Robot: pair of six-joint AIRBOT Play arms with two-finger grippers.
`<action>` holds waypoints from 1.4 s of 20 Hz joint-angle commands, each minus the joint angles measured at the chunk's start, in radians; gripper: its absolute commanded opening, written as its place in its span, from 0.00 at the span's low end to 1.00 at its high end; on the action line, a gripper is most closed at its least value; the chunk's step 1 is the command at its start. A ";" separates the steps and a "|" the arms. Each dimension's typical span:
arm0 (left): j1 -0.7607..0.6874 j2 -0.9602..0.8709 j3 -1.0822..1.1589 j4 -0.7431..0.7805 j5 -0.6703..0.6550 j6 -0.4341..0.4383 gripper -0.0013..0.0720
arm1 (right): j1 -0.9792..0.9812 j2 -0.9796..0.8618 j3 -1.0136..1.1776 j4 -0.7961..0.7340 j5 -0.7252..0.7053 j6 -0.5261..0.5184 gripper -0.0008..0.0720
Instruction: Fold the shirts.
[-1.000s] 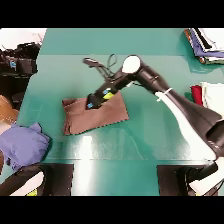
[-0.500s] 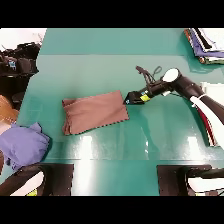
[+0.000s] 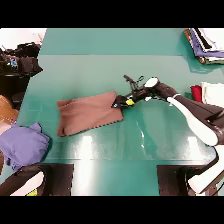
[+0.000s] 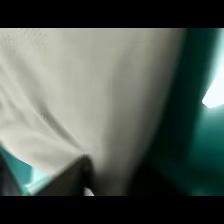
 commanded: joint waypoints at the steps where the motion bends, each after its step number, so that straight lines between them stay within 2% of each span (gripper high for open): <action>1: -0.039 0.000 0.000 -0.021 0.008 0.001 0.05 | 0.058 -0.066 0.124 0.004 0.011 -0.026 0.06; 2: -0.064 0.000 0.000 -0.021 0.019 0.001 0.05 | 0.062 -0.066 0.146 0.004 0.011 -0.042 0.03; 6: -0.178 0.000 0.000 -0.021 0.053 0.000 0.05 | 0.000 -0.042 0.259 -0.052 0.053 -0.045 0.03; 8: -0.216 0.000 0.000 -0.023 0.051 -0.001 0.05 | -0.071 0.018 0.279 -0.122 0.057 0.000 0.03; 10: -0.252 0.000 0.000 -0.022 0.052 -0.001 0.05 | -0.176 0.105 0.280 -0.229 0.053 0.056 0.03; 14: -0.299 0.000 0.000 -0.022 0.054 0.000 0.05 | -0.465 0.272 0.280 -0.366 0.076 0.085 0.03; 18: -0.300 0.000 0.000 -0.030 0.072 -0.003 0.05 | -0.781 0.367 0.280 -0.361 0.078 0.086 0.03; 22: -0.300 0.000 0.000 -0.030 0.116 -0.030 0.05 | -1.020 0.372 0.280 -0.352 0.075 0.098 0.03; 25: -0.300 0.000 0.000 -0.034 0.137 -0.038 0.05 | -1.118 0.350 0.280 -0.348 0.076 0.138 0.03; 28: -0.300 0.000 0.000 -0.034 0.138 -0.038 0.05 | -1.155 0.347 0.300 -0.270 0.058 0.137 0.03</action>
